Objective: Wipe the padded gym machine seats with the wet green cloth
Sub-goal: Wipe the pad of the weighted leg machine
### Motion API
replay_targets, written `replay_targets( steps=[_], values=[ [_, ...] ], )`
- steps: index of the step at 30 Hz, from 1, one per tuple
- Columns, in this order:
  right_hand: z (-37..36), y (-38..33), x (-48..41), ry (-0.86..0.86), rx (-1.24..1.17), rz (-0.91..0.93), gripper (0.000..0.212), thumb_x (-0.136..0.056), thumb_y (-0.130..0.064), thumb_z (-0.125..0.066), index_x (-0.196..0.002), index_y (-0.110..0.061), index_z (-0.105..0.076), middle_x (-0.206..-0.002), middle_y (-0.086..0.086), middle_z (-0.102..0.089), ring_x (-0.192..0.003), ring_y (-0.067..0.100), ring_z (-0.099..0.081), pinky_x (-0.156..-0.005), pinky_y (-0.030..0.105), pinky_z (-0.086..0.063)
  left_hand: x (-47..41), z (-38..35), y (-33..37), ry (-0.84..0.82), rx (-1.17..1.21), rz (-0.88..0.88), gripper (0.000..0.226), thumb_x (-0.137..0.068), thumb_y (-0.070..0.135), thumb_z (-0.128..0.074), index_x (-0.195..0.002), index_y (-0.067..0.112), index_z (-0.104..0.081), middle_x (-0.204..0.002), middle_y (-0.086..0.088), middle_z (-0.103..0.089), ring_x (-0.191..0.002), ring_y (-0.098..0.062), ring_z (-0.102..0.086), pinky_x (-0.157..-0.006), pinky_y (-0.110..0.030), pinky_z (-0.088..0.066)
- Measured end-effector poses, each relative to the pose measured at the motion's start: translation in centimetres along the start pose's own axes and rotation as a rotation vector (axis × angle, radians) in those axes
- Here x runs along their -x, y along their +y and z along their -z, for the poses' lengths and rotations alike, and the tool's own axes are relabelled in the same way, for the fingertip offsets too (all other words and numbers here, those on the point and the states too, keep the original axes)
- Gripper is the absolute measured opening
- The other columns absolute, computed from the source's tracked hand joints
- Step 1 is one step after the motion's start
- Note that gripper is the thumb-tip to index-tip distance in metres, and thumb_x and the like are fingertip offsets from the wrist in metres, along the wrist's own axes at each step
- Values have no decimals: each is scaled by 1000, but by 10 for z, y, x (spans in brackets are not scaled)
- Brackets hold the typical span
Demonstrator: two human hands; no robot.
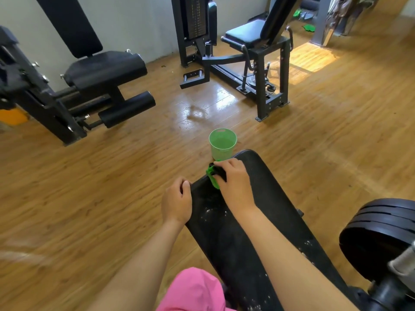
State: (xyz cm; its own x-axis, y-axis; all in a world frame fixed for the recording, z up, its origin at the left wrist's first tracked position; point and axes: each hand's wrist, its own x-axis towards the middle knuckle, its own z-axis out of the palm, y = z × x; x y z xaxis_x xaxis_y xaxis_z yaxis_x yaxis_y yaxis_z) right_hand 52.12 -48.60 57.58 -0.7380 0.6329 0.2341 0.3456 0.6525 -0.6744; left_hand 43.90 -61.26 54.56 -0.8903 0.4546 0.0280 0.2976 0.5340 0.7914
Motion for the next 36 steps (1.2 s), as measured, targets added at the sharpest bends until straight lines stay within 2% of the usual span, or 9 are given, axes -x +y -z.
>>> replay_targets(
  steps=[5,7,10,16,19,24,31,33,36],
  values=[
    [-7,-14,27,-175,-56,127,40,-87,-10,-69,-126,-10,-61,-116,5,-59,-111,17,-50,-100,25,-40,0,5,5,-75,44,71,34,-102,28,-35,-76,19,-55,-70,-1,-54,-66,-20,-50,-56,-34,-37],
    [4,-5,25,-217,-76,97,40,-88,-12,-67,-128,-13,-61,-116,4,-58,-111,15,-50,-99,24,-39,0,12,13,-141,99,106,30,-103,29,-34,-92,20,-61,-88,2,-60,-84,-17,-57,-73,-35,-47],
    [24,9,22,-194,-114,-17,37,-89,-14,-68,-125,-16,-63,-115,1,-55,-107,14,-52,-95,21,-41,3,34,31,-188,129,56,24,-100,25,-49,-123,22,-54,-118,6,-57,-108,-9,-54,-93,-32,-47],
    [40,-7,19,-228,-304,-68,41,-80,-15,-77,-116,-19,-58,-110,-6,-57,-104,9,-55,-90,19,-43,2,67,54,-539,24,-214,84,-79,24,-78,-146,32,-29,-141,21,-38,-127,7,-39,-100,-14,-36],
    [35,-19,19,-326,-349,-27,47,-76,-14,-79,-111,-26,-50,-107,-9,-56,-104,9,-56,-91,25,-48,-2,69,63,-601,-36,-273,85,-74,25,-83,-143,32,-34,-136,22,-43,-120,14,-42,-96,-3,-34],
    [27,-22,20,-393,-304,75,41,-76,-21,-79,-103,-22,-49,-106,-4,-58,-99,13,-57,-88,33,-52,-12,81,70,-690,-136,-212,58,-73,26,-83,-119,43,-53,-116,15,-61,-107,3,-56,-92,-18,-44],
    [24,-25,22,-361,-299,244,40,-77,-30,-80,-107,-21,-56,-104,-12,-55,-99,3,-52,-90,21,-46,-19,97,72,-818,-120,45,29,-87,19,-70,-115,21,-62,-104,2,-70,-96,-12,-67,-82,-21,-53],
    [27,-17,19,-280,-269,253,36,-82,-33,-74,-112,-22,-59,-108,-11,-55,-106,5,-48,-95,23,-42,-16,99,65,-780,-70,76,24,-91,15,-64,-114,20,-64,-103,2,-71,-96,-12,-68,-85,-26,-54],
    [31,9,9,-128,-90,224,41,-91,-38,-61,-127,-18,-57,-131,0,-54,-128,16,-40,-110,40,-34,-9,105,50,-592,38,95,22,-91,10,-62,-107,25,-68,-103,3,-72,-96,-10,-67,-87,-29,-53]
  ],
)
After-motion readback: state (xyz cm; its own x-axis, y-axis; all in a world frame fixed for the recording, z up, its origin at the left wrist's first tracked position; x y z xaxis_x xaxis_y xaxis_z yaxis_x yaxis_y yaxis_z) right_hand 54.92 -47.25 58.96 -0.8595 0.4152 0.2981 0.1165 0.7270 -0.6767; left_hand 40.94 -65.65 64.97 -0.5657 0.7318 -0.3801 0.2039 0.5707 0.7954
